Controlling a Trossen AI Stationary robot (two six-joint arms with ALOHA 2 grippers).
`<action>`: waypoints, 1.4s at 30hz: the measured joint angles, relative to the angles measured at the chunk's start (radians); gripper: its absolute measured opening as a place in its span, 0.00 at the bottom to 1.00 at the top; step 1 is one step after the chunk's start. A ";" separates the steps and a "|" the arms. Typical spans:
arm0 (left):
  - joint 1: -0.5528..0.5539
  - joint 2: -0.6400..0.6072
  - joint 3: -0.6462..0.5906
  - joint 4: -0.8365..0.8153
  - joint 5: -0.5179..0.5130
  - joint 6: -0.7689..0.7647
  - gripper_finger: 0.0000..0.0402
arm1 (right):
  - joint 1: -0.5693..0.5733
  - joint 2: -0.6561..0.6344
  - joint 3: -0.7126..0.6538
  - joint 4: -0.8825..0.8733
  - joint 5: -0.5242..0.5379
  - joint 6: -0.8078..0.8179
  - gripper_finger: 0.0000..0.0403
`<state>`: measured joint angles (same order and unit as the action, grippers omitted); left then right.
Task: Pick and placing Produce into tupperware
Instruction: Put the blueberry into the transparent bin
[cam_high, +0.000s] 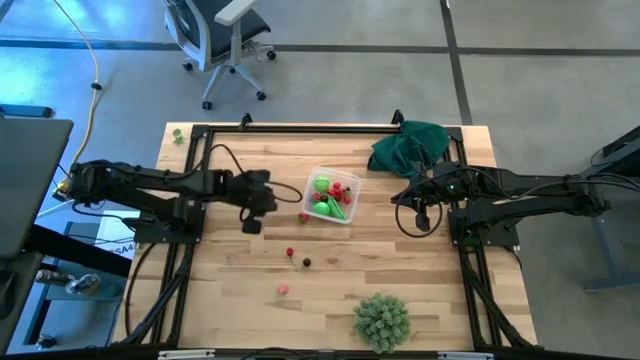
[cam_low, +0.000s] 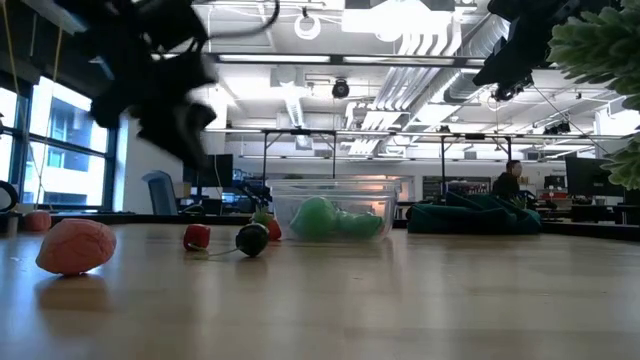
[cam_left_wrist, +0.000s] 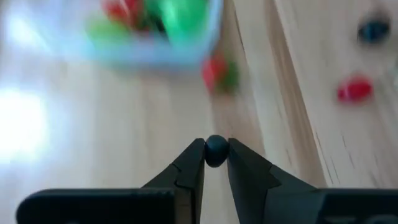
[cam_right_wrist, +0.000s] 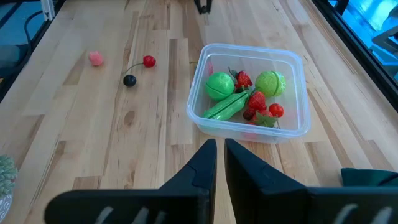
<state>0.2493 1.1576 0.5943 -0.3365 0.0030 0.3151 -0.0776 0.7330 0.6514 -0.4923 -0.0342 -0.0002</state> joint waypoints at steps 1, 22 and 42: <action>0.000 0.000 0.022 0.020 -0.003 0.023 0.14 | 0.000 0.000 0.000 0.000 0.000 0.000 0.06; 0.189 0.360 0.523 0.092 0.259 0.334 0.14 | 0.000 0.000 0.000 0.000 0.000 0.000 0.06; 0.215 0.745 0.695 -0.157 0.240 0.388 0.14 | 0.000 0.000 0.000 -0.004 0.000 0.000 0.06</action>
<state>0.4644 1.9025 1.2892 -0.4934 0.2430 0.7031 -0.0776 0.7326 0.6514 -0.4961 -0.0345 -0.0006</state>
